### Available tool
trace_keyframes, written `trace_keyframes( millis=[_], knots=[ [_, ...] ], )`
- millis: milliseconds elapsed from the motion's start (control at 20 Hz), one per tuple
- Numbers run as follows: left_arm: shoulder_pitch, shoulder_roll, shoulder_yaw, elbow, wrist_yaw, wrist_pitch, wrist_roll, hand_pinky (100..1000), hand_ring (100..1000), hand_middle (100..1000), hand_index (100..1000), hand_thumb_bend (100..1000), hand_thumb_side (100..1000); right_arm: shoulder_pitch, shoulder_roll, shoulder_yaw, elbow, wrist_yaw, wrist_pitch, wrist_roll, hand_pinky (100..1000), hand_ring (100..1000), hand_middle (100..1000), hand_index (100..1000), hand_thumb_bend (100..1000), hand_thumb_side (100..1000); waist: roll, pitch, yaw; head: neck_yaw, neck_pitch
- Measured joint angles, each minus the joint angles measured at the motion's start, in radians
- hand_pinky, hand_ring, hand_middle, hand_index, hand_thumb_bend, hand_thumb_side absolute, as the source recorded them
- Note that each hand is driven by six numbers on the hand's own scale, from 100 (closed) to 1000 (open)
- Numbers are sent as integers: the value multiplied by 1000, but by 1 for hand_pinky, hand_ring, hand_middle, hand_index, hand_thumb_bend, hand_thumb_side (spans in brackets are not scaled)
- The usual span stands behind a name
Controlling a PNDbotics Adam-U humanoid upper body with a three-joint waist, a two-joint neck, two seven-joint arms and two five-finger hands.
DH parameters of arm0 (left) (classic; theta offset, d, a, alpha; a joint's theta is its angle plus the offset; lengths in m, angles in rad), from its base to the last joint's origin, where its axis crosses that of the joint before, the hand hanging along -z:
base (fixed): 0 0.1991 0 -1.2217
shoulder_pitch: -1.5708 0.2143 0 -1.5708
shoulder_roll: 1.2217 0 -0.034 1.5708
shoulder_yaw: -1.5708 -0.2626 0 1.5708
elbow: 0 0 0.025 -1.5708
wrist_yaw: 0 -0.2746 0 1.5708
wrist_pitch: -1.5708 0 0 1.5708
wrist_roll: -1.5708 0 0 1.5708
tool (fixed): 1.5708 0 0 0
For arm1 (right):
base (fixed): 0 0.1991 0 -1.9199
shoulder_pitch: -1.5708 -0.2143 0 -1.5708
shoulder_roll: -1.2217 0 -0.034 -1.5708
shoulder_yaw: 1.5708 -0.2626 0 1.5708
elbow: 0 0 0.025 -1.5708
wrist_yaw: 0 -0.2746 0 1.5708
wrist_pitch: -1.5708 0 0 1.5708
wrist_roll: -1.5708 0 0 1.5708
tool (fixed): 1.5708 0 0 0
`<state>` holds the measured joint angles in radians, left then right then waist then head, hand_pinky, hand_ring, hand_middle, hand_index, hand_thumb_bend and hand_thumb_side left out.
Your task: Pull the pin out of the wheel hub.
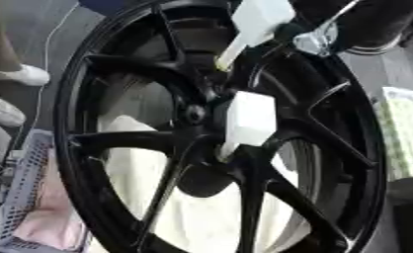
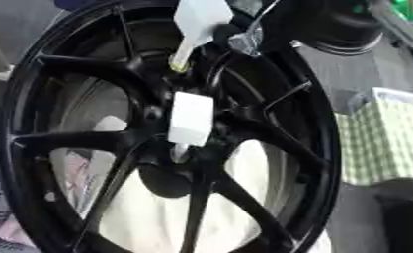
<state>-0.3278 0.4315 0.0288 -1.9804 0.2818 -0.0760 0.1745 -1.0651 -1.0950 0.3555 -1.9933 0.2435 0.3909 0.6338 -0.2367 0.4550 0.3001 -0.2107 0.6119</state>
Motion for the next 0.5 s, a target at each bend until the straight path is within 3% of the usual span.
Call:
trace_keyframes(
  millis=[300,500],
  knots=[
    [3,0,0,0,0,1,-1,658,590,576,809,100,754,4,-2,-27,0,6,2,14,750,652,280,372,100,100,0,-4,-11,7,3],
    [11,0,2,0,0,2,-1,659,591,578,809,100,753,66,-41,-94,0,22,26,1,753,649,279,373,100,100,0,-13,-28,19,12]
  ],
)
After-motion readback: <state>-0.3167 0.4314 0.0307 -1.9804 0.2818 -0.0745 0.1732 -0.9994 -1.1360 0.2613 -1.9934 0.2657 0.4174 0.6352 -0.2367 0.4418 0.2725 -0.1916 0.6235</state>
